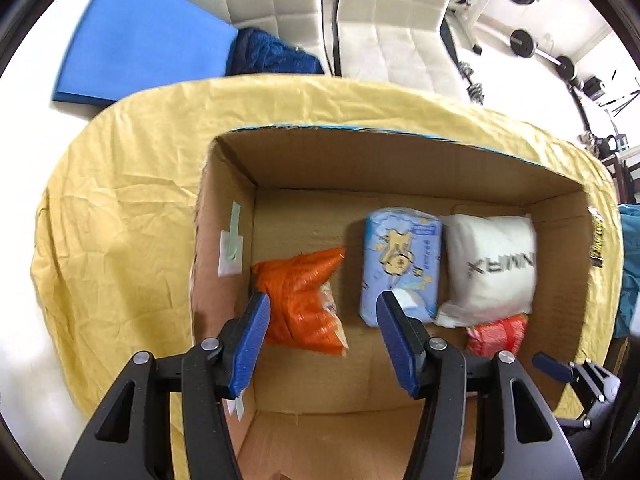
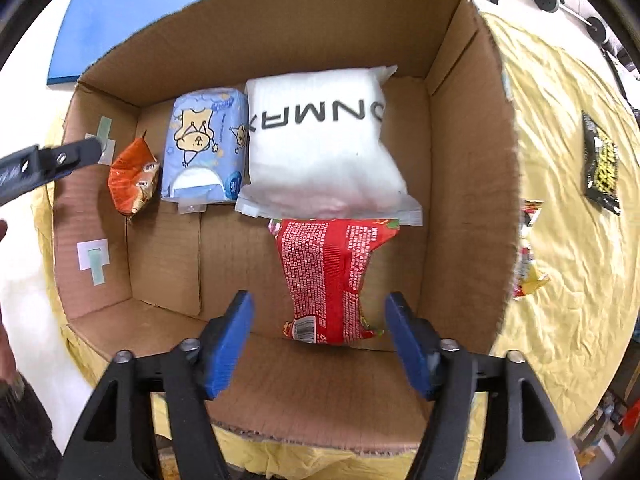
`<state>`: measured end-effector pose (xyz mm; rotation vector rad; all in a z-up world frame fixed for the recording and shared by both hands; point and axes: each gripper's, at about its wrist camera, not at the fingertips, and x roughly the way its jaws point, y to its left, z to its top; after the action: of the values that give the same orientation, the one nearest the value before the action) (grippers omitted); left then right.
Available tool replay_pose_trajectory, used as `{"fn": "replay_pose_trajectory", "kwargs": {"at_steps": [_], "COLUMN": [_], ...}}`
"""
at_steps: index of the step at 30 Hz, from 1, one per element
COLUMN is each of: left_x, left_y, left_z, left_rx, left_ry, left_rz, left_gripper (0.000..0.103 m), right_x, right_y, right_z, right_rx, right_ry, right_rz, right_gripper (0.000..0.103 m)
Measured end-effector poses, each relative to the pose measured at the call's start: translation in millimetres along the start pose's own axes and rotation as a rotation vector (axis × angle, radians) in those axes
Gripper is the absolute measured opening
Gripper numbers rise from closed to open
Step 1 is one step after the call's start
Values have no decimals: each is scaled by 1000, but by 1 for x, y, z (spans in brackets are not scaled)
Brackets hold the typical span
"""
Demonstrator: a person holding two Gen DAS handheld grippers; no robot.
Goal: Organize soft objects
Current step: 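Open both tools to release the bags and lift them out of the box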
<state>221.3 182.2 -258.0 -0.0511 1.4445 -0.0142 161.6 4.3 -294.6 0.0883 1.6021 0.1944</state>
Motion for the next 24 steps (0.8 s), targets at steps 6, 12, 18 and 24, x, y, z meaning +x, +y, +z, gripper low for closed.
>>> {"fn": "replay_pose_trajectory", "kwargs": {"at_steps": [6,12,18,24], "left_x": [-33,-48,-61,-85], "left_y": [-16,-17,-19,-28], "left_z": [-27,-57,-78,-99], "left_rx": [7,-29,-56,-62], "left_ry": [-92,-129,-160,-212], "left_rz": [-14,-19,-16,9], "left_gripper": [85,101,101,101], "right_x": [-26,-45,-66,-92], "right_y": [2,4,0,0], "right_z": [-10,-22,-37,-58], "right_rx": [-6,-15,-18,-43], "right_ry": [-51,-110,-157,-203], "right_rz": [-18,-54,-61,-62], "right_gripper": [93,103,103,103]}}
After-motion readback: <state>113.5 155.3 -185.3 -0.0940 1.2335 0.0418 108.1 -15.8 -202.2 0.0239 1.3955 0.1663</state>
